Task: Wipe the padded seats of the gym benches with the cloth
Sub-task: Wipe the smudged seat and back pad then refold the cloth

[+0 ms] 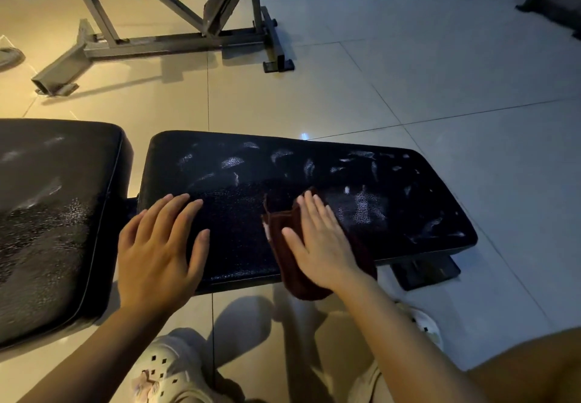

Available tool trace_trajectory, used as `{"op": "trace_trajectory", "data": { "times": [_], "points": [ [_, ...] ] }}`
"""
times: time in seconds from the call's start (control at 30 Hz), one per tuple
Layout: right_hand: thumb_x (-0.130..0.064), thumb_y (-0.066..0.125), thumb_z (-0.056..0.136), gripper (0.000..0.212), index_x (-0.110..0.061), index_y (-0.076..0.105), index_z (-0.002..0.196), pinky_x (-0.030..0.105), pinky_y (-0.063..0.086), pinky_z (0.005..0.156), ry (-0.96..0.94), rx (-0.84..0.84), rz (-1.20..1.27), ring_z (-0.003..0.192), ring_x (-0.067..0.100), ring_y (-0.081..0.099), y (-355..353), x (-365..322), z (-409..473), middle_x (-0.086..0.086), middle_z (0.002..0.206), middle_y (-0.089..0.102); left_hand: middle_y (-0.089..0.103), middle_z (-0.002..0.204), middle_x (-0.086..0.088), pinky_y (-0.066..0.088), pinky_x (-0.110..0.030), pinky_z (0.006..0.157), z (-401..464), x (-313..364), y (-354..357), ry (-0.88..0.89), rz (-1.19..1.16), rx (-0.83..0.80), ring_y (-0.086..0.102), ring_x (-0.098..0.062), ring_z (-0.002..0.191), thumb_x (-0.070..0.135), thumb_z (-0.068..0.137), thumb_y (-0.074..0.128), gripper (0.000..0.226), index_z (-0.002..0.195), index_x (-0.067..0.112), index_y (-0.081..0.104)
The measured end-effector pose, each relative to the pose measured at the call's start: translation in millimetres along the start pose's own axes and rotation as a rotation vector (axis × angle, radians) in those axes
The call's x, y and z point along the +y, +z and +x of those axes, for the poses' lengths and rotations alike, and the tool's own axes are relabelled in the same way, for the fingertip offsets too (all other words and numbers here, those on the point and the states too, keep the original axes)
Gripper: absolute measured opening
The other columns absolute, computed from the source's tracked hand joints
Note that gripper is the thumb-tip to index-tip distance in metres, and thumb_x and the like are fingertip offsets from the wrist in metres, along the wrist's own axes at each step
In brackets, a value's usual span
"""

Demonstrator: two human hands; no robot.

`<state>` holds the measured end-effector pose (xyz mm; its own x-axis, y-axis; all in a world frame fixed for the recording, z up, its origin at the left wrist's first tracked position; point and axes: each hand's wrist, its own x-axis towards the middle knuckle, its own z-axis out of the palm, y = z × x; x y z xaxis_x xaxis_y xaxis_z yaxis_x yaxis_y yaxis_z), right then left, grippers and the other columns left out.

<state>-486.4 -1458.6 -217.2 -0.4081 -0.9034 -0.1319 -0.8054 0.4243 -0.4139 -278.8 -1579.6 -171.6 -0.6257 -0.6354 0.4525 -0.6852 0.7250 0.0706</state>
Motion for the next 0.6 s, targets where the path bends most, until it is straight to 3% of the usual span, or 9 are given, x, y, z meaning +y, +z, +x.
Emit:
{"op": "trace_trajectory", "data": {
  "times": [0.13, 0.27, 0.43, 0.5, 0.6],
  "points": [
    [-0.072, -0.002, 0.084, 0.086, -0.022, -0.012, 0.154, 0.03, -0.011, 0.121, 0.015, -0.004, 0.019, 0.145, 0.007, -0.022, 2.8, 3.5, -18.4, -0.007, 0.158, -0.021, 0.056, 0.136, -0.014, 0.03, -0.047, 0.104, -1.4, -0.3, -1.4, 0.005, -0.009, 0.004, 0.045, -0.032, 0.13, 0.041, 0.095, 0.035, 0.053, 0.132, 0.01, 0.056],
    [-0.074, 0.004, 0.085, 0.089, -0.02, -0.013, 0.154, 0.029, -0.012, 0.116, 0.295, 0.029, 0.015, 0.145, 0.01, -0.02, 0.0, 33.2, -12.8, -0.004, 0.156, -0.022, 0.057, 0.134, -0.014, 0.031, -0.046, 0.103, -1.0, -0.6, 0.0, 0.02, -0.029, 0.028, 0.044, -0.03, 0.13, 0.039, 0.094, 0.037, 0.052, 0.131, 0.01, 0.057],
    [-0.068, 0.012, 0.094, 0.085, -0.013, -0.008, 0.155, 0.038, -0.003, 0.123, 0.521, -0.012, 0.02, 0.15, 0.02, -0.009, -19.4, 92.2, 26.7, 0.006, 0.163, -0.013, 0.06, 0.13, -0.014, 0.032, -0.045, 0.099, -2.4, -3.3, 3.3, 0.023, -0.054, 0.075, 0.046, -0.03, 0.126, 0.038, 0.094, 0.039, 0.049, 0.128, 0.009, 0.06],
    [-0.063, 0.016, 0.097, 0.08, -0.012, -0.004, 0.156, 0.037, -0.002, 0.122, 0.475, 0.018, 0.017, 0.151, 0.021, -0.007, -19.2, 85.7, 34.5, 0.007, 0.164, -0.009, 0.061, 0.129, -0.014, 0.032, -0.044, 0.098, -2.1, -4.0, 4.1, 0.025, -0.052, 0.081, 0.047, -0.03, 0.126, 0.038, 0.094, 0.039, 0.05, 0.126, 0.008, 0.061],
    [-0.056, 0.018, 0.101, 0.071, -0.017, -0.002, 0.156, 0.03, -0.006, 0.119, 0.237, 0.047, 0.027, 0.149, 0.013, -0.009, -10.3, 52.3, 25.7, 0.0, 0.163, -0.008, 0.061, 0.128, -0.015, 0.032, -0.044, 0.097, -2.3, -1.9, 2.1, 0.037, -0.046, 0.077, 0.046, -0.03, 0.125, 0.038, 0.094, 0.038, 0.05, 0.126, 0.007, 0.061]
  ]
}}
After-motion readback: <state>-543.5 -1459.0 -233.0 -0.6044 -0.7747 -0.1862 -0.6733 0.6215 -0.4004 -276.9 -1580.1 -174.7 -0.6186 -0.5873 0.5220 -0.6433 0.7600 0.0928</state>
